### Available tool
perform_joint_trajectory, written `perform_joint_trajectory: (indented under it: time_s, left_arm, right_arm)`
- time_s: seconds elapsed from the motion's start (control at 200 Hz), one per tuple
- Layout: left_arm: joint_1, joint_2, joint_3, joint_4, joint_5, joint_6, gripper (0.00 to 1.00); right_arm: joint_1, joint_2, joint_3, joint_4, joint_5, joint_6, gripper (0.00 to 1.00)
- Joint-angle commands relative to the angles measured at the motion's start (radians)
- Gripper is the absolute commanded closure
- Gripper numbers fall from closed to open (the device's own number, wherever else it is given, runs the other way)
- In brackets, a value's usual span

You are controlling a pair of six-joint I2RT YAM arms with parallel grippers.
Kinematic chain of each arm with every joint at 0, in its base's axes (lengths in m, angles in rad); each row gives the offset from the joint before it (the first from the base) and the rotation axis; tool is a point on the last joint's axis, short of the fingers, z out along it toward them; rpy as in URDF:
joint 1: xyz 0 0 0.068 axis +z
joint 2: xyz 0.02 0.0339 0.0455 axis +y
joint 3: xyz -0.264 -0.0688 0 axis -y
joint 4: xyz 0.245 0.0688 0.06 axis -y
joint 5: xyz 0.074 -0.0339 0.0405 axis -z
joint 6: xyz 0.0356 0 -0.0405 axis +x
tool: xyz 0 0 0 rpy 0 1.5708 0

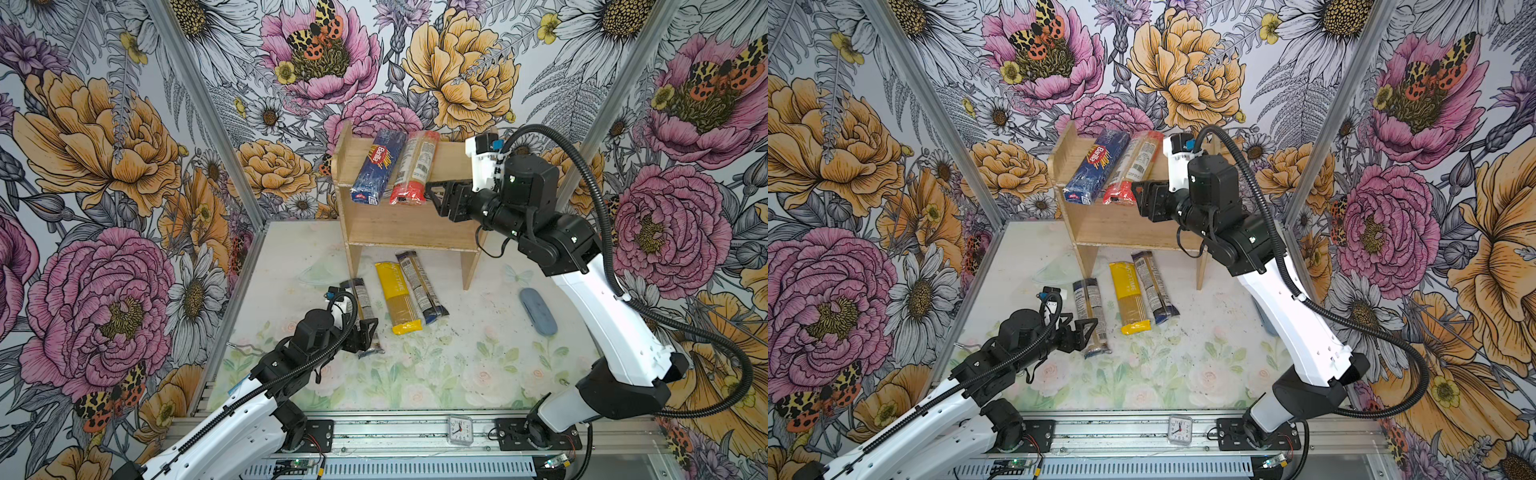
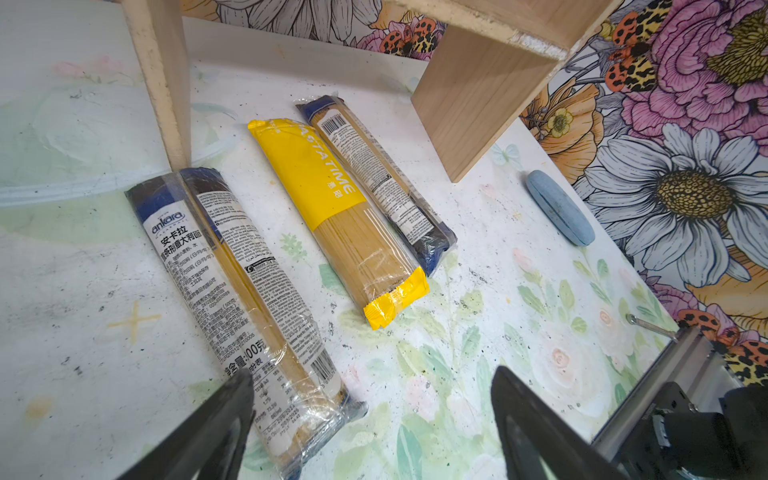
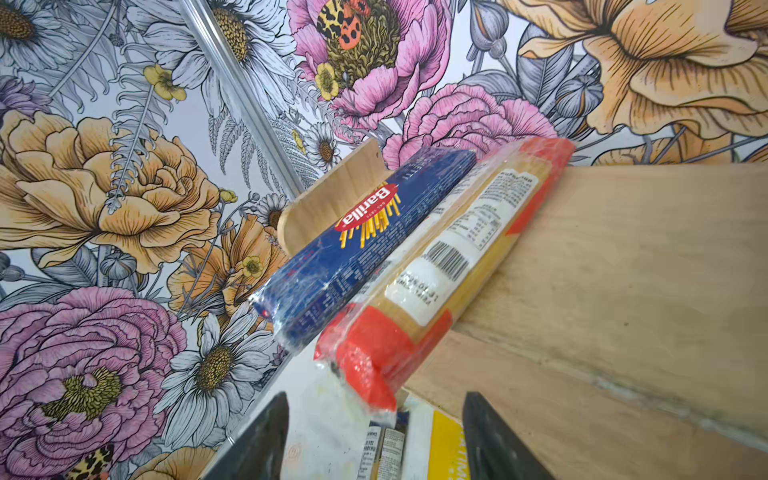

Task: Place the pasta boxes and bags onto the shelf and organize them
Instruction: 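Open the right gripper and pull it back from the shelf, then move the right gripper down over the clear ankara spaghetti pack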

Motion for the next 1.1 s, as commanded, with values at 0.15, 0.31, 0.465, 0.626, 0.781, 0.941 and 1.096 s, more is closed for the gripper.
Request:
perform_joint_trajectory:
  time_s: [0.15,0.31,0.465,0.626,0.781,0.941,1.096]
  left_arm:
    - [-0.002,0.025,0.039,0.000,-0.027,0.003,0.08]
    - [0.002,0.034,0.040,0.003,-0.020,-0.001,0.08]
    - [0.000,0.029,0.027,0.003,-0.012,-0.013,0.07]
    - [0.001,0.007,0.011,0.002,-0.015,-0.016,0.07]
    - [0.003,0.003,0.002,-0.008,-0.017,-0.016,0.07]
    - [0.007,0.008,-0.008,-0.027,-0.015,-0.023,0.06]
    - [0.019,0.018,-0.014,-0.050,-0.030,-0.052,0.03]
  right_arm:
    - [0.103,-0.111,-0.288,0.007,0.003,-0.029,0.33]
    - [0.114,-0.125,-0.380,0.076,-0.096,-0.025,0.42]
    - [0.115,-0.120,-0.405,0.136,-0.168,-0.033,0.48]
    - [0.115,-0.116,-0.434,0.184,-0.211,-0.048,0.49]
    - [0.115,-0.118,-0.478,0.201,-0.210,-0.048,0.50]
    - [0.114,-0.135,-0.567,0.222,-0.199,-0.026,0.50]
    - [0.114,-0.158,-0.681,0.251,-0.188,0.007,0.48]
